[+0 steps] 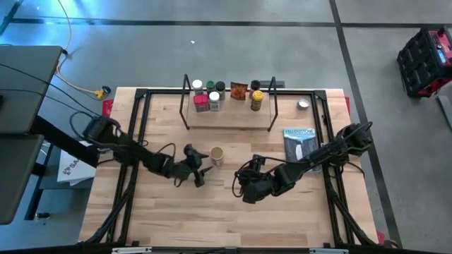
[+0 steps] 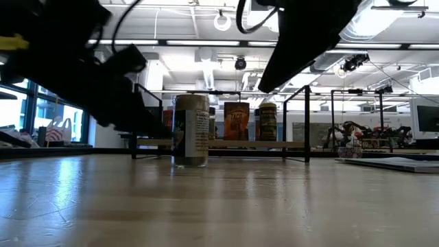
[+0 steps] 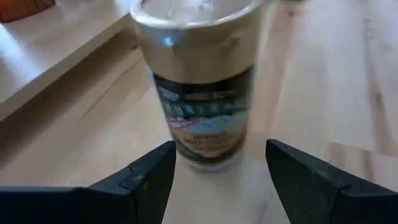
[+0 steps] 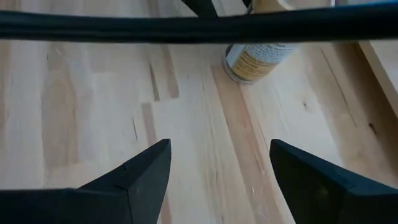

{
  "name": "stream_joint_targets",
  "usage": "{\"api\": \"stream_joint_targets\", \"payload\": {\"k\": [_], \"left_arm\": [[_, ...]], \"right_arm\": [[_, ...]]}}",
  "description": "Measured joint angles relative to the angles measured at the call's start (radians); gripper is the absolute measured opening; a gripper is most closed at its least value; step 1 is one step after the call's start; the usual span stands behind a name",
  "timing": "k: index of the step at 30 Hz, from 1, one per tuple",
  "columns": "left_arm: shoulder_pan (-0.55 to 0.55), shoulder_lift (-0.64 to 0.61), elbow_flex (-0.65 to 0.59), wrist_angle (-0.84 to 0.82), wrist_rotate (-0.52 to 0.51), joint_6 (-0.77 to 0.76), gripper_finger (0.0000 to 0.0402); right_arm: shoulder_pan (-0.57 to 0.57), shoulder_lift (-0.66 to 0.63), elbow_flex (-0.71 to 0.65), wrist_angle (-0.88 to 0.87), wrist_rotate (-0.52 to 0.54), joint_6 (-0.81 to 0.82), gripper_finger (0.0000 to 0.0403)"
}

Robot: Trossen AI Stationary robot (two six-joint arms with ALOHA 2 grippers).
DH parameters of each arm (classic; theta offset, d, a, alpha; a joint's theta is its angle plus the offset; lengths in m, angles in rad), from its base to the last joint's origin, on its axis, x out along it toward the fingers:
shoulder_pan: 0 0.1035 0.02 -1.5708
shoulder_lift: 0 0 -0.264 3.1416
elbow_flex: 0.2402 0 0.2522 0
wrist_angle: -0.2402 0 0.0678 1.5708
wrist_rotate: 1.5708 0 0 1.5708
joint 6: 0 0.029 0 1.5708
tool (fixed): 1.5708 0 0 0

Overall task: Shelf spices
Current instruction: Put the gold seasoning bottle on the shelf

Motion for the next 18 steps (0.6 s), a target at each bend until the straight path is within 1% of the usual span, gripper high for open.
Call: {"api": "stream_joint_targets", "payload": {"k": [3, 6, 9, 11, 14, 16, 18], "left_arm": [[0.048, 0.062, 0.023, 0.066, 0.070, 0.040, 0.0246], [0.071, 0.122, 0.062, 0.112, 0.168, 0.059, 0.0246], [0.066, 0.158, 0.110, 0.112, 0.254, 0.030, 0.0246], [0.047, 0.174, 0.142, 0.112, 0.289, 0.024, 0.0246], [0.009, 0.185, 0.173, 0.108, 0.273, 0.052, 0.0246], [-0.015, 0.182, 0.180, 0.082, 0.202, 0.057, 0.0246], [-0.033, 0.176, 0.181, 0.036, 0.096, 0.033, 0.0246]], "right_arm": [[0.000, 0.000, -0.010, 0.000, 0.000, 0.013, 0.0268], [0.001, 0.000, -0.011, 0.002, 0.002, 0.012, 0.0268], [0.002, 0.000, -0.011, 0.000, 0.004, 0.019, 0.0268], [0.002, 0.000, -0.011, -0.001, 0.004, 0.020, 0.0268], [0.002, 0.000, -0.011, -0.011, 0.027, 0.021, 0.0268], [0.002, 0.000, -0.011, -0.032, 0.045, 0.038, 0.0268], [0.002, -0.001, -0.017, -0.047, 0.052, 0.048, 0.0268]]}}
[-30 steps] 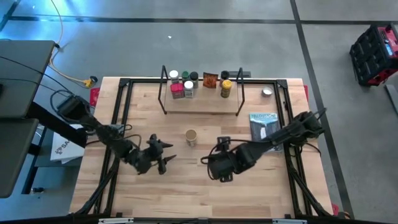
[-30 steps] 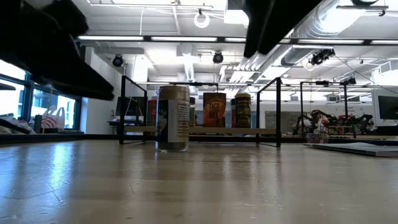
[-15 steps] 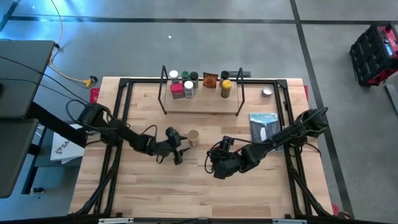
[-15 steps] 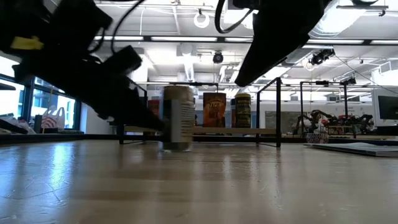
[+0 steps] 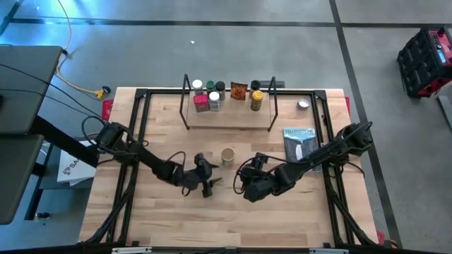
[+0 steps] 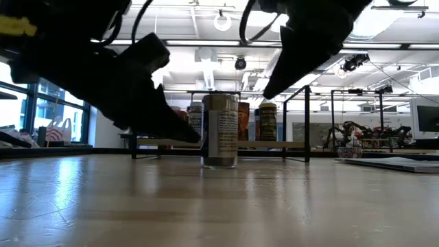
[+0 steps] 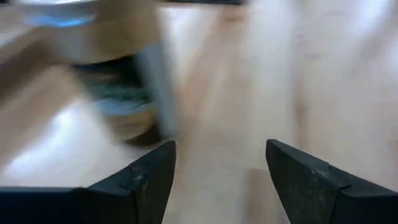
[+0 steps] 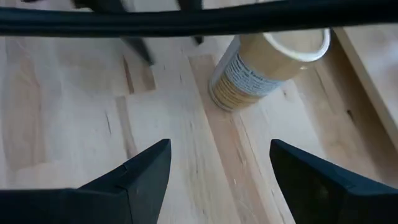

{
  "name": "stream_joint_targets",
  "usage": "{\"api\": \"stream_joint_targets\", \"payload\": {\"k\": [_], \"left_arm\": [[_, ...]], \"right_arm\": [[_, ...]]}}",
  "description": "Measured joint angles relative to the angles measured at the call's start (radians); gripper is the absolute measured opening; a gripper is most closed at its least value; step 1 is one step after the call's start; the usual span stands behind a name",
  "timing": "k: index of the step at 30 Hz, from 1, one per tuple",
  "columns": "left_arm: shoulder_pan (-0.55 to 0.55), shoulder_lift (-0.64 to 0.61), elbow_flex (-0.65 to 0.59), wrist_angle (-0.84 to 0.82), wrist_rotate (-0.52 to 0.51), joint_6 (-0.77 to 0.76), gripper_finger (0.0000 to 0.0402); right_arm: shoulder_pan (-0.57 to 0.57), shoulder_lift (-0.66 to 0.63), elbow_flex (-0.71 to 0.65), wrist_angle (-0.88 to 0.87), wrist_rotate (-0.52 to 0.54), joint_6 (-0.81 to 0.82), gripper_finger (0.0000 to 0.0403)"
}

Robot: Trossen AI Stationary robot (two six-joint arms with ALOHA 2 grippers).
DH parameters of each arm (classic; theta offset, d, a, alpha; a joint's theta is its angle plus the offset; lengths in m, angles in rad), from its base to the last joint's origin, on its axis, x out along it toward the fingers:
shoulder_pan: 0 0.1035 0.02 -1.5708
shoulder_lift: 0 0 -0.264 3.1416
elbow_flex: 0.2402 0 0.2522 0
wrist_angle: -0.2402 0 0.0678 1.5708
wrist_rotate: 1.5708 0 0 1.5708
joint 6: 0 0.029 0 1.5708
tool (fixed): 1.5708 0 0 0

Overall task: Shelf spices
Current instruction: Put the gold seasoning bottle on the shelf

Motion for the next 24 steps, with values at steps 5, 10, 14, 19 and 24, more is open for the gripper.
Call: {"api": "stream_joint_targets", "payload": {"k": [5, 10, 14, 19, 24], "left_arm": [[0.024, -0.002, -0.001, -0.089, -0.071, -0.058, 0.0246], [0.098, 0.002, 0.000, -0.044, 0.018, 0.055, 0.0246], [0.146, 0.003, 0.000, -0.044, 0.035, 0.111, 0.0246], [0.177, 0.003, 0.000, 0.028, 0.172, 0.200, 0.0246], [0.177, 0.003, 0.000, 0.061, 0.239, 0.211, 0.0246]], "right_arm": [[0.000, -0.001, -0.155, 0.285, -0.064, -0.042, 0.0268], [-0.049, -0.001, -0.328, 0.689, -0.034, -0.089, 0.0268], [-0.123, -0.001, -0.379, 0.765, 0.004, -0.031, 0.0268], [-0.182, 0.000, -0.402, 0.824, -0.104, -0.101, 0.0268], [-0.192, 0.000, -0.405, 0.818, -0.095, -0.150, 0.0268]]}}
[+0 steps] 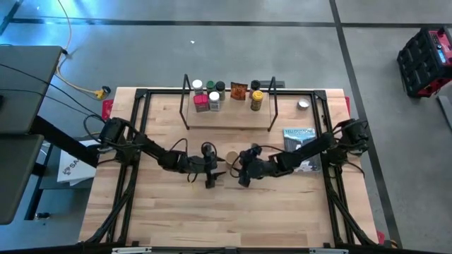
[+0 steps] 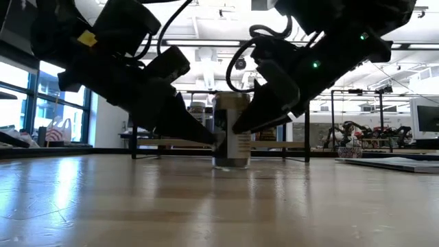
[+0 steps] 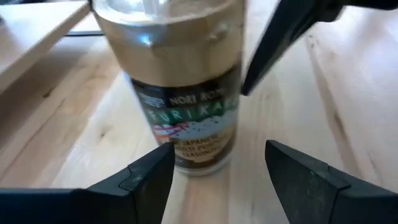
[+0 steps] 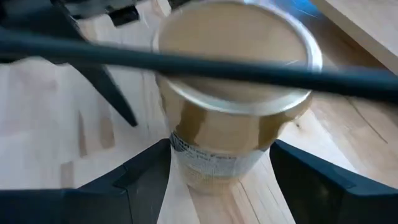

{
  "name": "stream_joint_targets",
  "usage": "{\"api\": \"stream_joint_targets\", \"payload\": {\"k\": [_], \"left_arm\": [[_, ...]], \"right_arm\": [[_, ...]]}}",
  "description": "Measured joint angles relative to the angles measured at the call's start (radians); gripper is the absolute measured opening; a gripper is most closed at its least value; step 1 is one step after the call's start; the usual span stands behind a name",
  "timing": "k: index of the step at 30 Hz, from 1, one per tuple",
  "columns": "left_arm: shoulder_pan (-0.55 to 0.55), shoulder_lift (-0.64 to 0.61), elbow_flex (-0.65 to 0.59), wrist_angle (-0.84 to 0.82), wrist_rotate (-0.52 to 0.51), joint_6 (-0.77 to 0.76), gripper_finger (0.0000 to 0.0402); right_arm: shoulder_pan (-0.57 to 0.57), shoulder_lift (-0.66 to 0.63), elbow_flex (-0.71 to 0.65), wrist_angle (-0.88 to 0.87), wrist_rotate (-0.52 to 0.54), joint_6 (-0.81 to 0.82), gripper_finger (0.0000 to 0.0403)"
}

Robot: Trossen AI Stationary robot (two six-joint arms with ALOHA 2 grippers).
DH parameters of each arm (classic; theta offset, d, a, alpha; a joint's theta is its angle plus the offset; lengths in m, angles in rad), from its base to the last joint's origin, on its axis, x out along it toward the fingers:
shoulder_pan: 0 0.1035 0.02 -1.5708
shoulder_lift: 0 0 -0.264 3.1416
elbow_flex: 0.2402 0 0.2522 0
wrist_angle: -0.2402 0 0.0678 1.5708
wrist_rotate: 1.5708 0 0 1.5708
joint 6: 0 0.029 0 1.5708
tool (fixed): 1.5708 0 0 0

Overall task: Shelf spices
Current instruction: Put the gold seasoning bottle on the shelf

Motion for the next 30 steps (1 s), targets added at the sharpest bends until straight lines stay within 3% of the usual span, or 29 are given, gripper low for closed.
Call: {"api": "stream_joint_targets", "payload": {"k": [11, 17, 21, 30], "left_arm": [[-0.107, 0.001, 0.000, 0.005, -0.011, -0.084, 0.0246], [-0.117, 0.001, 0.000, -0.007, -0.230, -0.112, 0.0246], [-0.022, 0.001, 0.000, -0.008, -0.118, -0.096, 0.0246], [0.115, 0.001, 0.000, 0.005, 0.146, 0.146, 0.0246]], "right_arm": [[-0.004, -0.059, 0.000, -0.278, -0.007, 0.063, 0.0268], [0.019, -0.168, 0.002, -0.254, 0.003, 0.049, 0.0268], [0.022, -0.163, 0.002, -0.217, -0.031, 0.004, 0.0268], [0.021, -0.037, 0.002, -0.140, -0.034, 0.009, 0.0268]]}}
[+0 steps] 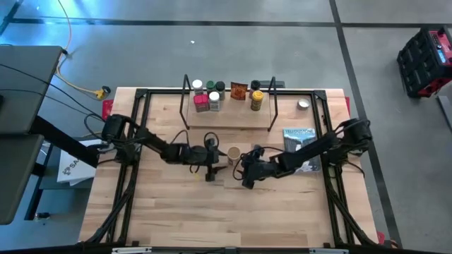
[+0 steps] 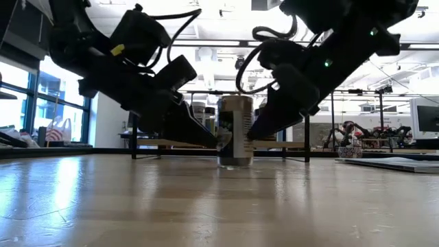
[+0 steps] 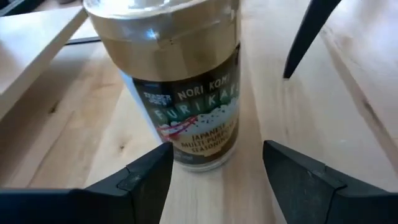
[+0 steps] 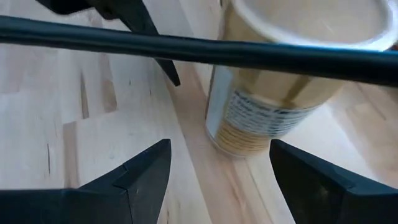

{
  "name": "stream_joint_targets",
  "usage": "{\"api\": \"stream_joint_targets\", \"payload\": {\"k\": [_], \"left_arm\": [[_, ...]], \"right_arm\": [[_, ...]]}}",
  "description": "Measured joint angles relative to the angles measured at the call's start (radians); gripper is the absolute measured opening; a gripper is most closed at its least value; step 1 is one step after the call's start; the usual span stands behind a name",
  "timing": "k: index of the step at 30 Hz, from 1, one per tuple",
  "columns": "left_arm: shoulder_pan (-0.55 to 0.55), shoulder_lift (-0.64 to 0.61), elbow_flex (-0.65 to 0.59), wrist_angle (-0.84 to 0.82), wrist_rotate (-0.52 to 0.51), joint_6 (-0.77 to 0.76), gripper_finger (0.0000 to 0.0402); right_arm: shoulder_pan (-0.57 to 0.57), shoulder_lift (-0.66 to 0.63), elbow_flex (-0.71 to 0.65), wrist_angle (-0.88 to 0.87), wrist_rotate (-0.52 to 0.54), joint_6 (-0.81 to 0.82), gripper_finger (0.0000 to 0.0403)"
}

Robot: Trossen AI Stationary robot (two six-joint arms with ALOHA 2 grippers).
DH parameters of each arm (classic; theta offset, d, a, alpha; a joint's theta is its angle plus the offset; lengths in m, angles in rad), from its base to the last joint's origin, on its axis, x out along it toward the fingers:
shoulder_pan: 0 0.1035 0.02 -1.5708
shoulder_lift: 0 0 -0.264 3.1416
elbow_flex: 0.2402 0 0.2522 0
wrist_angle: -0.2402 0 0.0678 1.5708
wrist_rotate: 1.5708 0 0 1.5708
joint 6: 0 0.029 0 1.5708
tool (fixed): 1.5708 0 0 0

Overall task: Shelf spices
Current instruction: Put the gold seasoning bottle on the shelf

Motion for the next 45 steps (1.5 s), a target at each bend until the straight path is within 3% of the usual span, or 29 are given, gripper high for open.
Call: {"api": "stream_joint_targets", "payload": {"k": [8, 19, 25, 31, 35, 39, 45], "left_arm": [[-0.011, 0.000, 0.000, 0.033, 0.090, 0.002, 0.0246], [-0.089, 0.000, 0.000, 0.083, 0.058, -0.036, 0.0246], [-0.148, 0.000, 0.000, 0.032, -0.016, -0.144, 0.0246], [-0.233, 0.000, 0.000, -0.063, -0.181, -0.276, 0.0246], [-0.275, 0.000, 0.000, -0.067, -0.272, -0.286, 0.0246], [-0.285, 0.000, 0.000, -0.068, -0.300, -0.286, 0.0246], [-0.283, 0.000, 0.000, -0.069, -0.302, -0.286, 0.0246]], "right_arm": [[-0.001, 0.014, 0.000, 0.001, 0.024, -0.010, 0.0268], [0.000, -0.038, 0.000, -0.148, 0.027, 0.000, 0.0268], [0.014, -0.151, 0.000, -0.180, 0.038, -0.026, 0.0268], [0.019, -0.230, 0.000, -0.168, 0.038, -0.052, 0.0268], [0.004, -0.238, 0.000, -0.075, 0.022, -0.104, 0.0268], [-0.018, -0.233, 0.000, 0.015, -0.063, -0.137, 0.0268], [-0.052, -0.233, 0.000, 0.038, -0.109, -0.157, 0.0286]]}}
